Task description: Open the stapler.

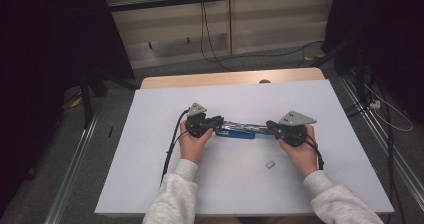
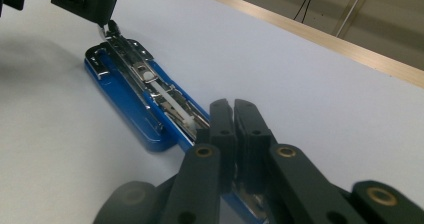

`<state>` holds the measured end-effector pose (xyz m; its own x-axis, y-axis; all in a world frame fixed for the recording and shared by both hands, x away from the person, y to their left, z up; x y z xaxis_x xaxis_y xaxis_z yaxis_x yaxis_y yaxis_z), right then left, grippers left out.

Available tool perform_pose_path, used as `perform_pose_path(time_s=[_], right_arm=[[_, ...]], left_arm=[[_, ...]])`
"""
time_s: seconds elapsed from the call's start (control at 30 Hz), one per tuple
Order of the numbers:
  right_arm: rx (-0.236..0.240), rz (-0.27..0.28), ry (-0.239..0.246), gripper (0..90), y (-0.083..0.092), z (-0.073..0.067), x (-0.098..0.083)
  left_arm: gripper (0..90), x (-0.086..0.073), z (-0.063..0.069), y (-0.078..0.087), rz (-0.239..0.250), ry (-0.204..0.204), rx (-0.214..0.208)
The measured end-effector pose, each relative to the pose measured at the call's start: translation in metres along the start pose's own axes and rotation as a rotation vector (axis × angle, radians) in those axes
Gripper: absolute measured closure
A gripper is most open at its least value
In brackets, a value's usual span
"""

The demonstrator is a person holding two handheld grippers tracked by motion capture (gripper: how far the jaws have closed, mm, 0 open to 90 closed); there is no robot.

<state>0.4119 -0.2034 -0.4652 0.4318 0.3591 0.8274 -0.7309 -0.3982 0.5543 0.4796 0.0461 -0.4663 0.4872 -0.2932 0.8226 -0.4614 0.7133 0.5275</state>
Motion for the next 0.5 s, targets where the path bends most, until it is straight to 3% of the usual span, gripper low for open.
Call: perform_pose_path(time_s=[0.27, 0.5], right_arm=[[0.04, -0.004, 0.016, 74.3, 0.017, -0.009, -0.008], [0.08, -0.005, -0.005, 60.7, 0.03, -0.015, -0.023]], left_arm=[[56.9, 0.005, 0.004, 0.016, 0.015, 0.013, 0.003], [36.7, 0.001, 0.008, 0.023, -0.025, 0.033, 0.026]])
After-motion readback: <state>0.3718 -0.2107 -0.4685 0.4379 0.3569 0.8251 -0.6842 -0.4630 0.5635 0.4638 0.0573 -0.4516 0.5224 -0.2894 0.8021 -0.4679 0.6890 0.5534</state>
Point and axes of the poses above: each handheld gripper's, and its own axes: y roughly backward along the jaws, x roughly out of its top, z roughly to its right, the point moved 5 cm from there along -y, roughly forward along the jaws, and after that the axes turned 6 degrees about -z, right-handed, at the moved point
